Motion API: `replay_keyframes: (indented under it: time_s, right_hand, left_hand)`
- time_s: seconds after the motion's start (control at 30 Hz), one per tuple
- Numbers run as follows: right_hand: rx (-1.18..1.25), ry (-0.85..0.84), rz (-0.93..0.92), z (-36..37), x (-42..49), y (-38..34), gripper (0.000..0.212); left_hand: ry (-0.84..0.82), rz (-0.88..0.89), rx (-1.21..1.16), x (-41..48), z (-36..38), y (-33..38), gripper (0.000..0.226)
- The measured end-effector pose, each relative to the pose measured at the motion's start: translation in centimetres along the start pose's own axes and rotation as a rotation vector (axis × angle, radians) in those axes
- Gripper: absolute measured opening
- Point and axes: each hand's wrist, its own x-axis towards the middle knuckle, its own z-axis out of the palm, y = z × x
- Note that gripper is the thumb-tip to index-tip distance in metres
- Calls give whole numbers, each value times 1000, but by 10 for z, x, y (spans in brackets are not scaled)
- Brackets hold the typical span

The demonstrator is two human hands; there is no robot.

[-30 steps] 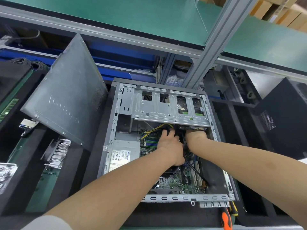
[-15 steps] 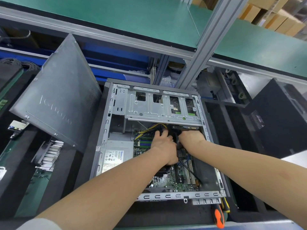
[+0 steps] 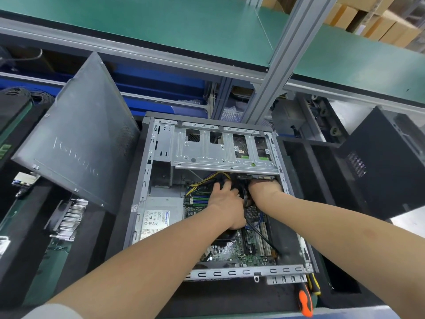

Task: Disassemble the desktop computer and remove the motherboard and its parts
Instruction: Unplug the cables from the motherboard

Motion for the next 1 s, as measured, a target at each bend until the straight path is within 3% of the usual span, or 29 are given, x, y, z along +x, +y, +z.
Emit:
replay_keyframes:
  time_s: [0.7, 1.0]
  right_hand:
    - [-66, -3, -13, 2, -7, -1, 33]
    - [-52, -27, -60, -10, -15, 1, 44]
  left_hand:
    - [-4, -9, 31, -2, 1, 3, 62]
    - [-9, -12, 18, -1, 2, 1, 64]
